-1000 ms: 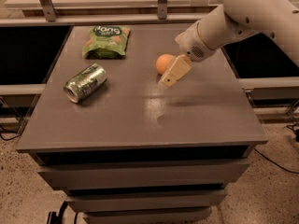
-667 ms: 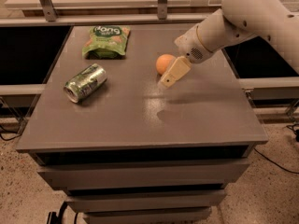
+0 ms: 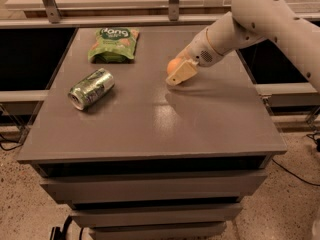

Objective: Move orange near green rice chip bag

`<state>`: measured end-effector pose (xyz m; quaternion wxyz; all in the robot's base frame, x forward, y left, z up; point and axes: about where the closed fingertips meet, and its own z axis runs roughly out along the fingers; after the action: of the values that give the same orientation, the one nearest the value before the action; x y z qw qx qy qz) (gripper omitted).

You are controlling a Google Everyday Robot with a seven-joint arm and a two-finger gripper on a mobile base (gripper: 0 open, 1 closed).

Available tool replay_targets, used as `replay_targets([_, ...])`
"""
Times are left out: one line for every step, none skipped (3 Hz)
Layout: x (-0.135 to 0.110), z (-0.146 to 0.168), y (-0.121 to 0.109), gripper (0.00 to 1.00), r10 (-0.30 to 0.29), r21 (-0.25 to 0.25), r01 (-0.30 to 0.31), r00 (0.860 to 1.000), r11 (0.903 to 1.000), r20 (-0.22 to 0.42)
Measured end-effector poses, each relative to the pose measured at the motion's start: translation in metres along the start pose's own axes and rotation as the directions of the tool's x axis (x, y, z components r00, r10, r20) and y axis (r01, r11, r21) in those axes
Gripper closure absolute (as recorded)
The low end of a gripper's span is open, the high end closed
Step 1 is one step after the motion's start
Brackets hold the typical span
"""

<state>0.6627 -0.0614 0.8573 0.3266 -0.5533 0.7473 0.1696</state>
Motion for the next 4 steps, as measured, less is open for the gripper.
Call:
replay_targets([-0.002, 0.001, -0.005, 0.62, -0.010, -0.009, 0.010, 1.000, 0.9999, 0.010])
replay_targets([-0.015, -0.013, -0.005, 0.86, -0.033, -0.015, 0.033, 0.998, 0.9993, 0.050])
replay_targets([-0.046, -0.033, -0.009, 1.00, -0.072, -0.008, 0.073, 0.992, 0.9973, 0.103])
replay_targets([-0.077, -0.041, -0.024, 1.00, -0.066, 0.036, 0.062, 0.989, 0.9974, 0.130])
